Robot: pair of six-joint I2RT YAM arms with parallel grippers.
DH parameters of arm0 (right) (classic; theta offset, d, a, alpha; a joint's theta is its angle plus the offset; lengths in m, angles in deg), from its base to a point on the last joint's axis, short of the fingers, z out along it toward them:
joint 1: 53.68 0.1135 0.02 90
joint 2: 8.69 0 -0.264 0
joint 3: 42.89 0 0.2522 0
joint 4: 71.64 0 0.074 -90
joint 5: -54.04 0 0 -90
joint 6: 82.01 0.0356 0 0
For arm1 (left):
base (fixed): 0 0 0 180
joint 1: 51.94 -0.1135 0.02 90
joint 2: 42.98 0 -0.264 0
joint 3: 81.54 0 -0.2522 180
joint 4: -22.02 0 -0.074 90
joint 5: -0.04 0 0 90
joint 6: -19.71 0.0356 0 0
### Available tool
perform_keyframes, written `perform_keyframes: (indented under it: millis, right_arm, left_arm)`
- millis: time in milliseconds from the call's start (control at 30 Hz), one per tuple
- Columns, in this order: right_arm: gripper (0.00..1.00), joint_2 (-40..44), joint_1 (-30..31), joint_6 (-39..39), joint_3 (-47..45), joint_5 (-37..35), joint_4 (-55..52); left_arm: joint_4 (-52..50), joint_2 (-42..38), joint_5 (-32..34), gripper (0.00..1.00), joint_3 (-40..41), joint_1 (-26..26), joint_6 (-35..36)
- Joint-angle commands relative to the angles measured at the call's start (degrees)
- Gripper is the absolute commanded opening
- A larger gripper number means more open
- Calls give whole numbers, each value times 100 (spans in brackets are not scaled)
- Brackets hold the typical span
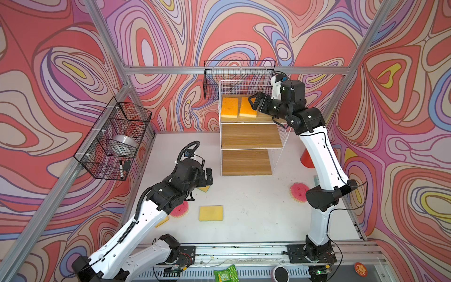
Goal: Arrange cleaning sponges on a shelf
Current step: Move the cleaning sponge to the shelf.
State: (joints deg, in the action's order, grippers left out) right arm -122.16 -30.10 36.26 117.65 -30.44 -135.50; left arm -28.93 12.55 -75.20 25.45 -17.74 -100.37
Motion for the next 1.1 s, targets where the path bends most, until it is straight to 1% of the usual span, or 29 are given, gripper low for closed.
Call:
perform_keyframes:
  millis: [0, 467, 1067]
  right_arm:
    - [94, -173, -19, 95, -24, 167, 89]
    - [91, -349, -5, 152, 26, 766, 427]
    - [90, -396, 143, 190, -74, 881, 620]
  left_arm:
    - [81, -86, -6, 100, 88, 26, -1]
    - [68, -132, 26, 100, 125, 26, -1]
    - [4, -192, 85, 100, 120, 26, 8]
